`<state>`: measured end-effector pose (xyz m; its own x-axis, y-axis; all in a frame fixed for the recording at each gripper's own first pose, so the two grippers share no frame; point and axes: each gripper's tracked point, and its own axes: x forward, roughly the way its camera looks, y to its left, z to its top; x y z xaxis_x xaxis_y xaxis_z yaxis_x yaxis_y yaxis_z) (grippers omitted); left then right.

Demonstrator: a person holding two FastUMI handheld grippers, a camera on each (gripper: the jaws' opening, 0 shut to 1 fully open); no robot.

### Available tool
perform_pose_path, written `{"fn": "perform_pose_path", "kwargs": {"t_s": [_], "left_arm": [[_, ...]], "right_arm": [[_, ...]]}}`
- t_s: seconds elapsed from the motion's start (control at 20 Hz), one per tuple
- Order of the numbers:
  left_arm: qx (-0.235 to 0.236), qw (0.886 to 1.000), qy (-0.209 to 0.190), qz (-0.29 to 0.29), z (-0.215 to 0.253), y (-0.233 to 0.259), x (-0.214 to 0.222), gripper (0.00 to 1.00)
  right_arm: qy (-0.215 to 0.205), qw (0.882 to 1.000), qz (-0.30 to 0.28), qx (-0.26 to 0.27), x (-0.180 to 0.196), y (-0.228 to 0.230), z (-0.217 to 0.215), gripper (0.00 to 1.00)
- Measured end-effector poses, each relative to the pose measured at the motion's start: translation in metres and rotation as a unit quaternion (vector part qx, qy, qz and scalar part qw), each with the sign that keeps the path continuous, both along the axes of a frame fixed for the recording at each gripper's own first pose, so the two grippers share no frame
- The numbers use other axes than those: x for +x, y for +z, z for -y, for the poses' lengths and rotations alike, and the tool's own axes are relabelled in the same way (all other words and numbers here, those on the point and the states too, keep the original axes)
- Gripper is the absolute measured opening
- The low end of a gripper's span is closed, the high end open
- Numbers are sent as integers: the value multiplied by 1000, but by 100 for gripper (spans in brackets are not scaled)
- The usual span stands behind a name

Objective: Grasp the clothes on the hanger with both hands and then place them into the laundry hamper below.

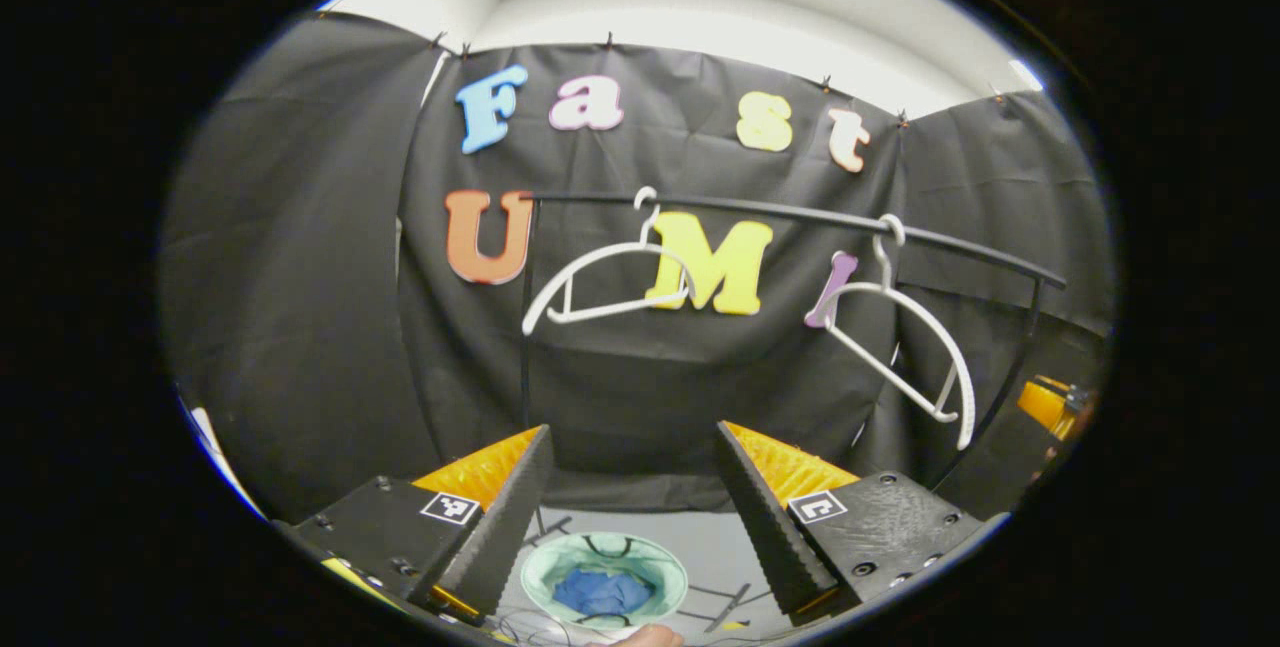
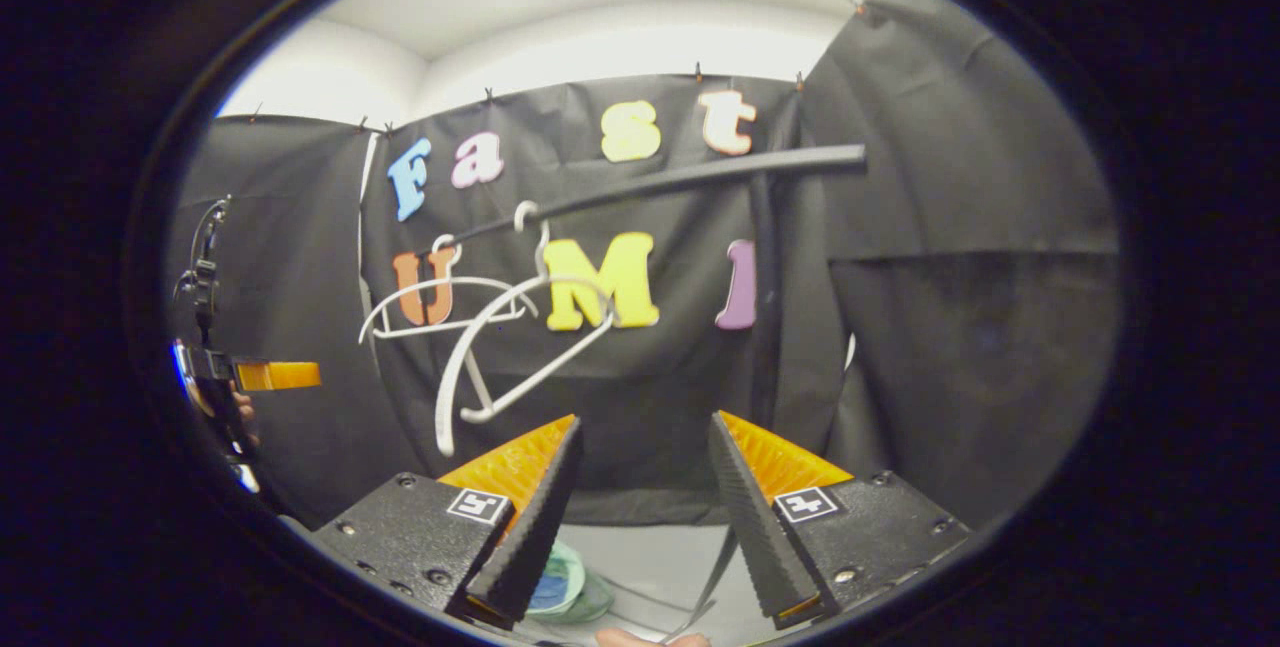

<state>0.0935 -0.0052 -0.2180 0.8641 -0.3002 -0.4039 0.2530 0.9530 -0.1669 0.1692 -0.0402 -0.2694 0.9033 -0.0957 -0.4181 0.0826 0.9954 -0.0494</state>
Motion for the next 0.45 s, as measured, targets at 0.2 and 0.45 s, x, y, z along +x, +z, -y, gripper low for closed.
{"fn": "perform_pose_path", "kwargs": {"t_s": [0.2, 0.45], "left_arm": [[0, 996, 0, 84, -1, 60, 3, 94], [-18, 990, 0, 141, -4, 106, 1, 92]], "right_arm": [[-21, 998, 57, -4, 15, 48, 23, 99], [-20, 989, 144, -27, 26, 112, 32, 100]]}}
